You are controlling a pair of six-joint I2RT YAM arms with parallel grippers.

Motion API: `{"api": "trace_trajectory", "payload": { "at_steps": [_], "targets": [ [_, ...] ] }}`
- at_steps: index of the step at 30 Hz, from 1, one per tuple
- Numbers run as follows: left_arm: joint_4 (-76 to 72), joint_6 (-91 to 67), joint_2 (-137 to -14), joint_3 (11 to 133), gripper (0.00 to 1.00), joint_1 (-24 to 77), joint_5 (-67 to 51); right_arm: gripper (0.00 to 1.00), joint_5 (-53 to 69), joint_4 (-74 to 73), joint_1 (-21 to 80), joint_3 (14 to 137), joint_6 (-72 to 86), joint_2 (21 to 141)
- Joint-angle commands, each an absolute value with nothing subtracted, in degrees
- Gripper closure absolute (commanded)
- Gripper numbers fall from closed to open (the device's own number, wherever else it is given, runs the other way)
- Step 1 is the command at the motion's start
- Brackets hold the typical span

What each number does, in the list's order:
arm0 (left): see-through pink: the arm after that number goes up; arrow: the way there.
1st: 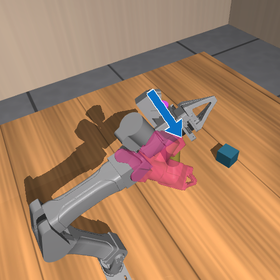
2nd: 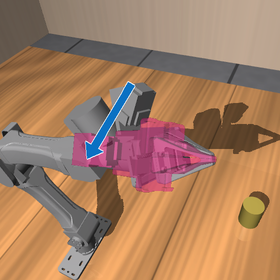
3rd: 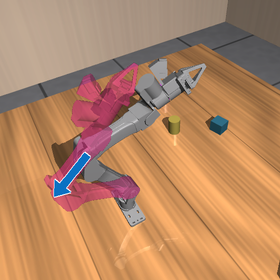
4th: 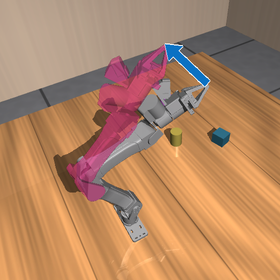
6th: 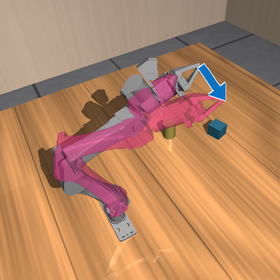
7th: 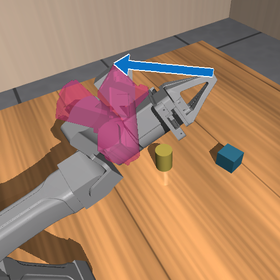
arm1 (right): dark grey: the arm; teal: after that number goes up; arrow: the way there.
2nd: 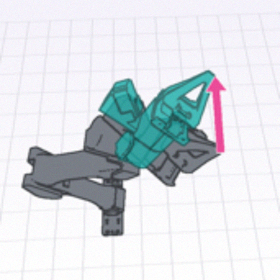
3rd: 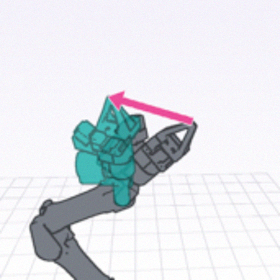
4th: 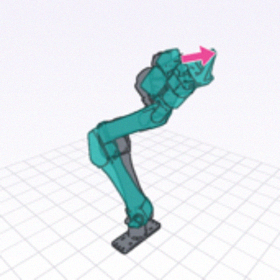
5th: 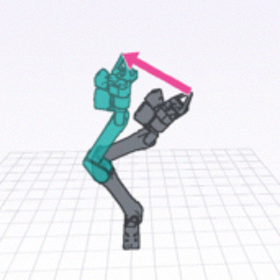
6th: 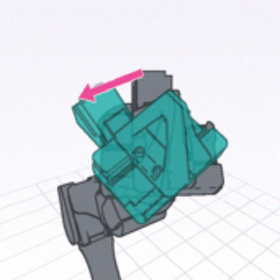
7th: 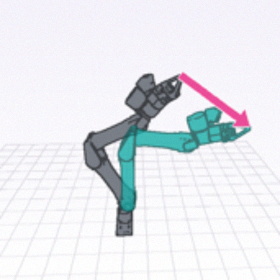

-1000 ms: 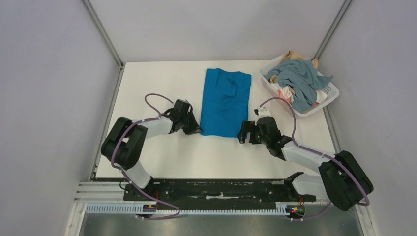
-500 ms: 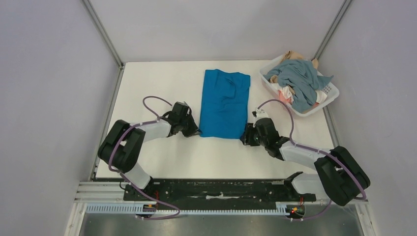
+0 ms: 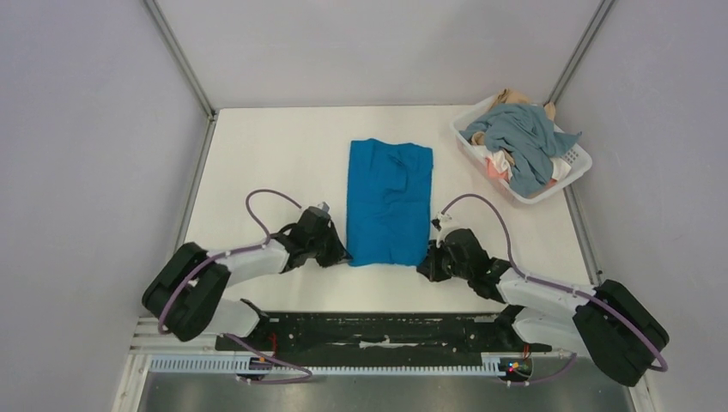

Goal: Fold and stack the t-shirts
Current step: Fold the long partially folded tshirt into a neat square

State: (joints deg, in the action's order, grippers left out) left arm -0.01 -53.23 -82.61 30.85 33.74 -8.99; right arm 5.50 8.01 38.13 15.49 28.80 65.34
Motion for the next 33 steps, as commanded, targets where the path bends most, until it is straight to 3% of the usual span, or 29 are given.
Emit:
{"api": "trace_trajectory", "payload": {
  "at_steps": [1,9,13,26,33],
  "targets": [
    [13.27,-58.61,-72.16,21.47,0.98,40.95,-4.47,1.00,10.66,-0.60,43.63,10.04,31.33,57.55],
    [32.36,-65.76,-38.41,17.07,0.98,52.40,-2.38,1.00,19.88,-13.16,49.54,5.92,32.71,34.49],
    [31.11,-64.06,-31.62,18.42,0.98,53.00,-5.65,1.00,20.10,-12.22,50.64,7.97,33.24,29.61],
    [29.39,-55.02,-48.17,36.89,0.98,48.69,14.09,1.00,-7.99,-9.68,50.24,29.13,24.94,42.84],
    [24.40,-48.00,-56.14,43.71,0.98,35.75,9.78,1.00,-11.24,-7.00,44.60,38.00,20.31,52.11]
  ]
}}
